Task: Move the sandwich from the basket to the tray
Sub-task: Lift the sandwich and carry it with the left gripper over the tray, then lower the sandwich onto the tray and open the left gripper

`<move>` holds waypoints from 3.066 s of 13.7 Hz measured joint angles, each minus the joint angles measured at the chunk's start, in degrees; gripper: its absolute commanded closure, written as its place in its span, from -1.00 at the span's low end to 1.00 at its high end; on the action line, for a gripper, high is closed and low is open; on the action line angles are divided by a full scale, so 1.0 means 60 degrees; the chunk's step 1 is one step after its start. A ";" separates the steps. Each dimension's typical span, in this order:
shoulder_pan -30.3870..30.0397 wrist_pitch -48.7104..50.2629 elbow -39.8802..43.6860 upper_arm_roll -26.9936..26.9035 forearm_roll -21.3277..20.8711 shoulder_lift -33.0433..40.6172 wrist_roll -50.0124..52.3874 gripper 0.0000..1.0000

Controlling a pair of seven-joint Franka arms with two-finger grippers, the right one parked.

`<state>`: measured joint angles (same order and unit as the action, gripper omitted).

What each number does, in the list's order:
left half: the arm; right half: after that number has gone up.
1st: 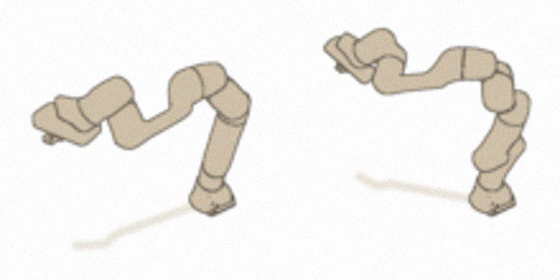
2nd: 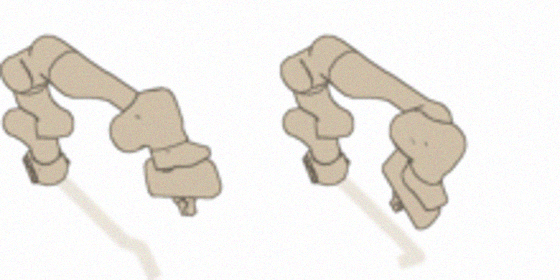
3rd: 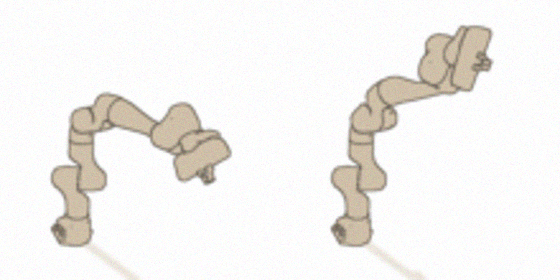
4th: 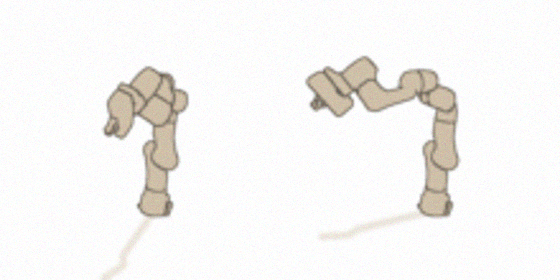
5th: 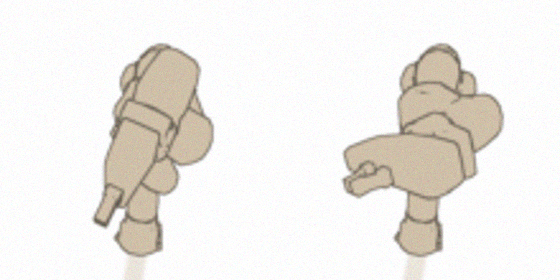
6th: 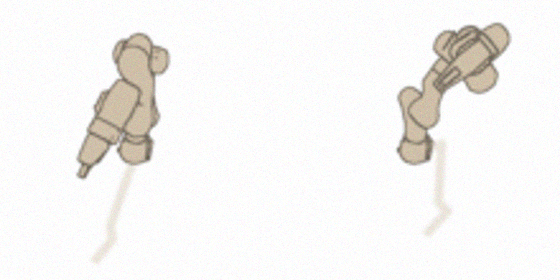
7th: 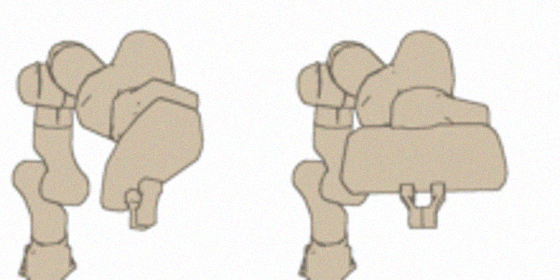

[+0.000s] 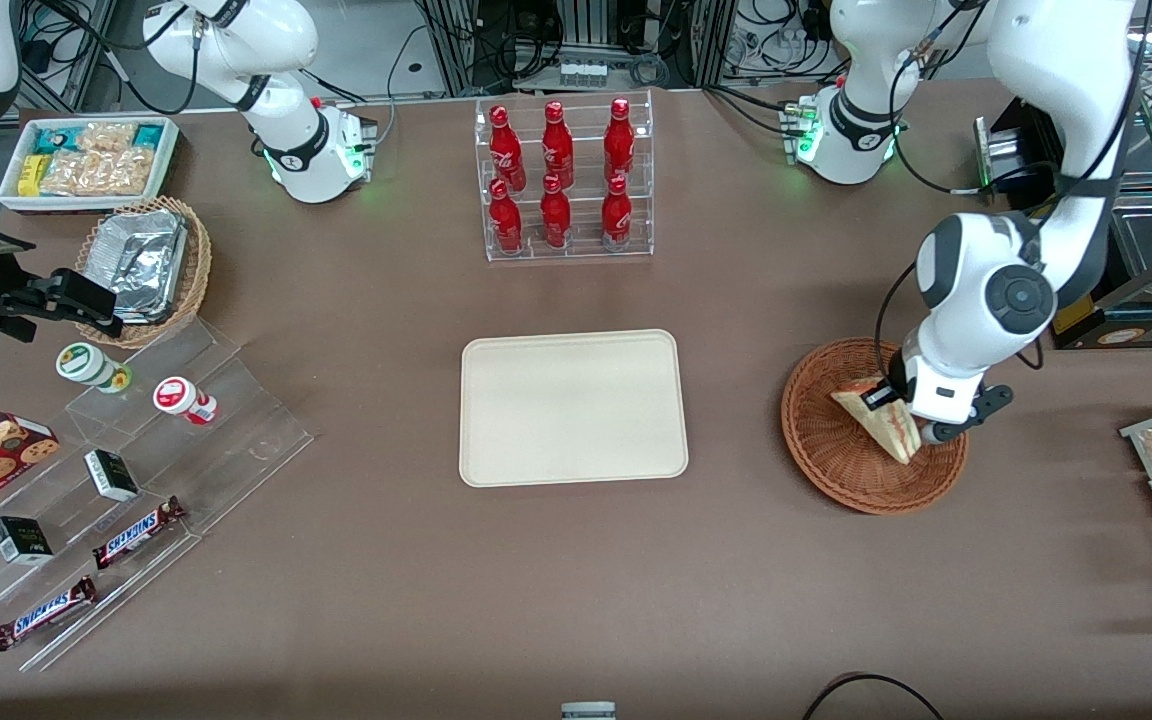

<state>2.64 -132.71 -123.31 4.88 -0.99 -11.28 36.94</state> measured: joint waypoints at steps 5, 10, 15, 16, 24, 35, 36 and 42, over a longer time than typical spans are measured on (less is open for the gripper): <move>0.0030 0.2088 0.2034 0.0987 -0.0059 0.0242 0.0003 0.62; 0.0316 0.2376 0.3396 0.2512 -0.0347 -0.0576 0.0140 0.62; 0.2126 0.2375 0.4732 0.2641 -0.0929 -0.2119 0.1099 0.62; 0.2445 0.2375 0.4947 0.2649 -0.1105 -0.2411 0.1318 0.62; 0.4070 0.2352 0.6309 0.2649 -0.1728 -0.4411 0.1911 0.62; 0.4787 0.1985 0.6926 0.2642 -0.2045 -0.5623 0.1987 0.58; 0.4810 0.1977 0.6930 0.2641 -0.2135 -0.5680 0.2012 0.42; 0.4864 0.1767 0.7018 0.2636 -0.2237 -0.5877 0.2202 -1.00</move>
<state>31.82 -122.11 -81.21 20.70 -14.41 -46.54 50.15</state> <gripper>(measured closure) 0.396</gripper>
